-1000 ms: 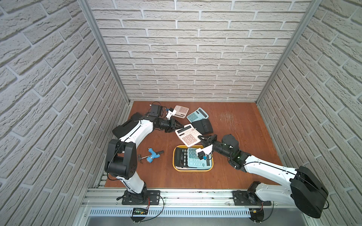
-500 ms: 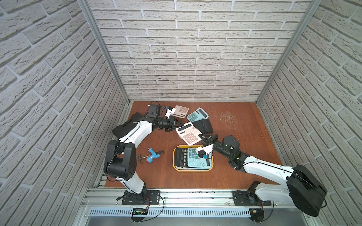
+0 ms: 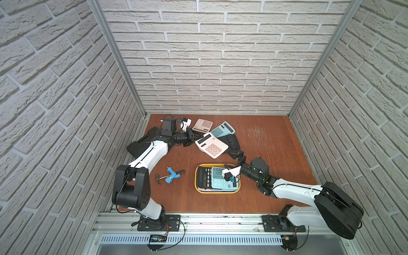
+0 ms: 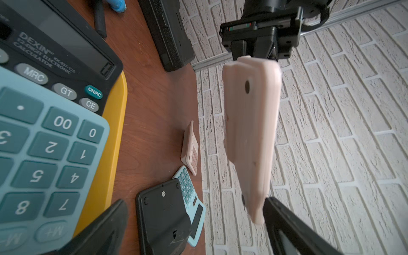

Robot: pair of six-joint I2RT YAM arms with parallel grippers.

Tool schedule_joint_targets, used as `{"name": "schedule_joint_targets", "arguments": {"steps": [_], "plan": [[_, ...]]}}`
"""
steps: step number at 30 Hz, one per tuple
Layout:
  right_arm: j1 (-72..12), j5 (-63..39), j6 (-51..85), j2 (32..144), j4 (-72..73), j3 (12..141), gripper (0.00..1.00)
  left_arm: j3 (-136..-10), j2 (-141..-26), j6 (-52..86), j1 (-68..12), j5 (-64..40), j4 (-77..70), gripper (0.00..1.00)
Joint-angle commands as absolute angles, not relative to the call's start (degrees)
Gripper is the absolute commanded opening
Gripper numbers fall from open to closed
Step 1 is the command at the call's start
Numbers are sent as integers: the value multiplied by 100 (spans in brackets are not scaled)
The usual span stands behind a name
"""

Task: Put the calculator in the storage box
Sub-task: Pick up the calculator from the center of the board.

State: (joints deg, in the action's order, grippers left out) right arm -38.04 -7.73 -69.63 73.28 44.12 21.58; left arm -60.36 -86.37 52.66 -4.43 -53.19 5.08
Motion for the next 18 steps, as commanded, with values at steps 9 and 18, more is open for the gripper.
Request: {"name": "schedule_joint_targets", "arguments": {"steps": [9, 18], "plan": [[-3807, 254, -4038, 5930, 3338, 2154, 99, -5301, -7110, 5173, -454, -3513, 726, 0], [-3133, 1167, -763, 5678, 1047, 3334, 99, -4657, -6133, 5176, -1125, -2246, 927, 0]]}}
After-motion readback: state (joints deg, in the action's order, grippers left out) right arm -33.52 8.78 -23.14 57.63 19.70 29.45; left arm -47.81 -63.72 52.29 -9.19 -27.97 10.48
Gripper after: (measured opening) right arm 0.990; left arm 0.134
